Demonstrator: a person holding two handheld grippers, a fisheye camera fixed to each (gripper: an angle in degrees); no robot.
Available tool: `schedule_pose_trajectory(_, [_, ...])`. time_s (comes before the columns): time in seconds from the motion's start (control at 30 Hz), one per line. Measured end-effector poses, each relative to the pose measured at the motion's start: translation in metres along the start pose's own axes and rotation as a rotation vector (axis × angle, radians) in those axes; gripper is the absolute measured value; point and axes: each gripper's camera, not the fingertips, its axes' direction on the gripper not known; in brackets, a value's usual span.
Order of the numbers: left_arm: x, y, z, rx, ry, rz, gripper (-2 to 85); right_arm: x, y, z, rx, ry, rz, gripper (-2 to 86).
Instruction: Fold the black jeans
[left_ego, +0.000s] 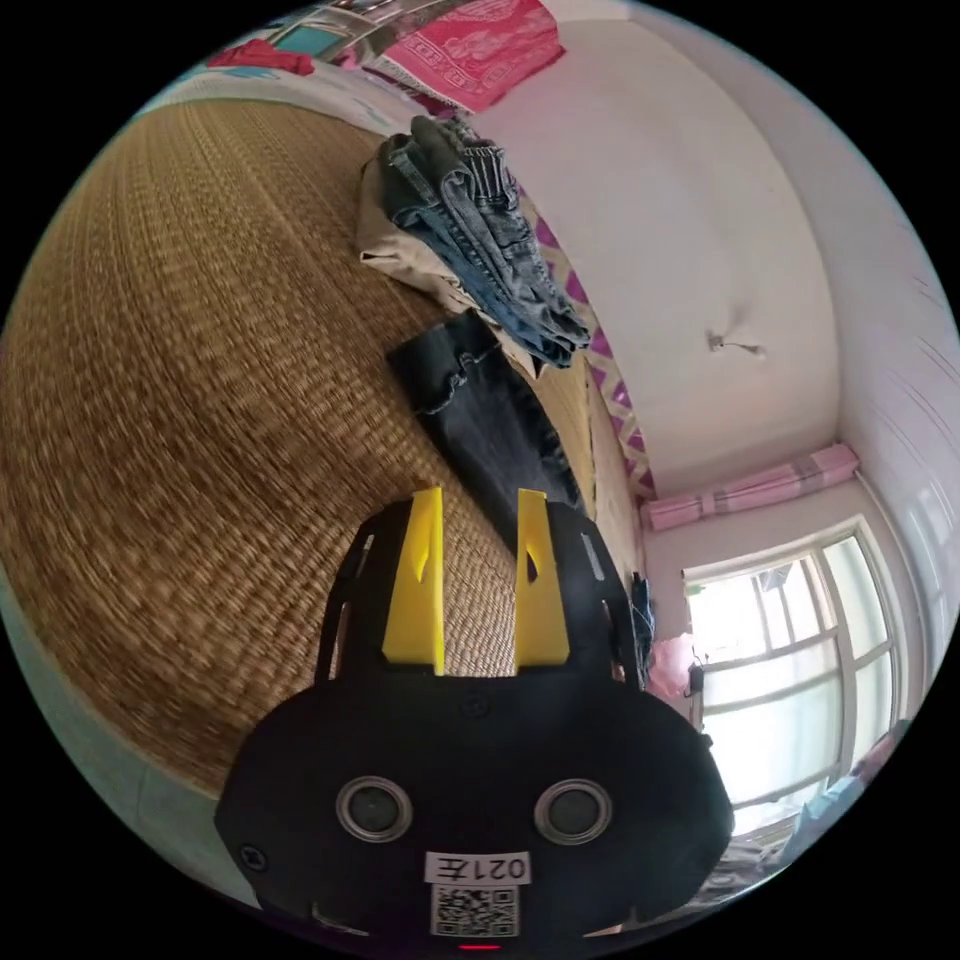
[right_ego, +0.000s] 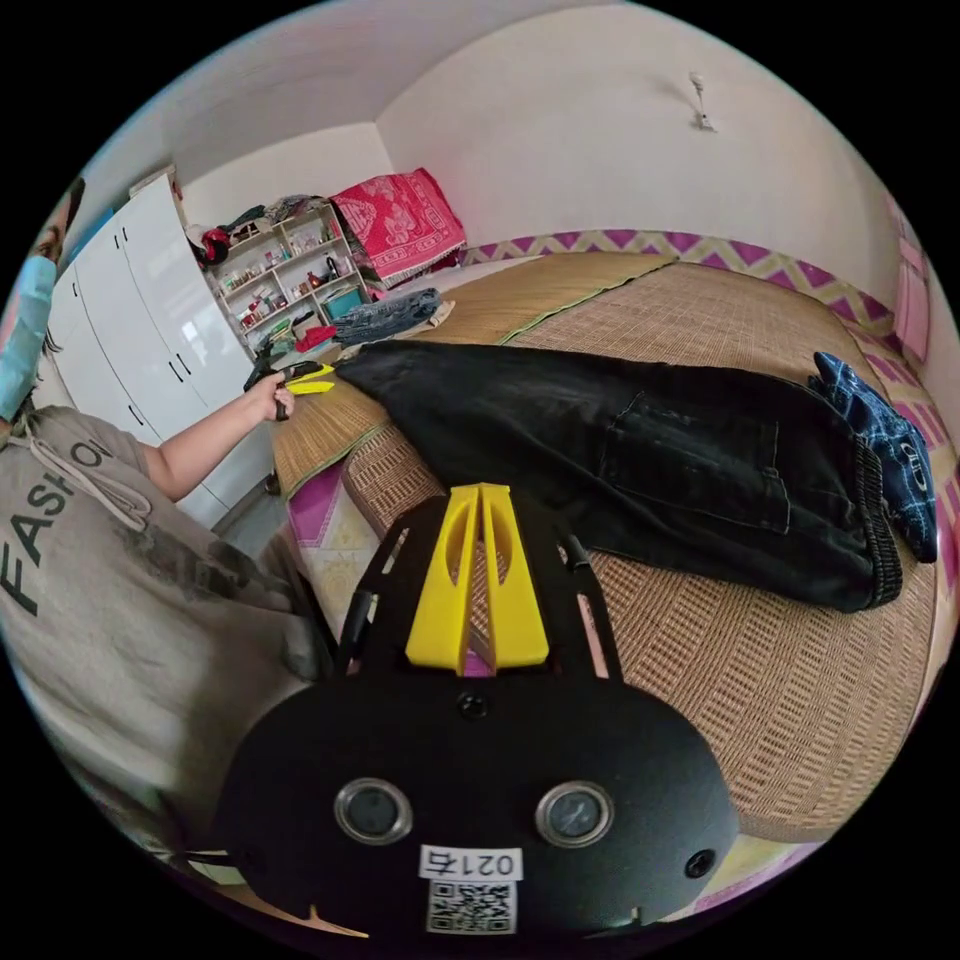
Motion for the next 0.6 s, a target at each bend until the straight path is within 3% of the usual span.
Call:
schedule_pose_trajectory(0.1, [0.023,-0.020,-0.014,0.023,-0.089,0.001,8.2,-0.007,0.020,-0.018,0.008,-0.010,0.005,-0.7])
schedule_pose_trajectory(0.23, [0.041,-0.041,-0.033,0.035,-0.068,-0.037,6.6,-0.003,0.052,-0.039,0.026,-0.025,0.055,-0.6])
schedule_pose_trajectory(0.33, [0.053,-0.051,-0.054,0.090,-0.024,-0.087,3.4,0.005,0.076,-0.048,0.029,-0.038,0.103,-0.6])
schedule_pose_trajectory(0.43, [0.064,-0.055,-0.080,0.167,0.147,-0.120,-0.1,0.013,0.098,-0.058,0.035,-0.055,0.142,-0.6])
schedule_pose_trajectory(0.53, [0.123,-0.069,-0.118,0.213,0.187,-0.038,-0.7,0.017,0.118,-0.070,0.044,-0.050,0.163,-0.6])
schedule_pose_trajectory(0.6, [0.212,-0.081,-0.156,0.255,0.195,0.113,-0.9,0.020,0.129,-0.077,0.050,-0.048,0.174,-0.6])
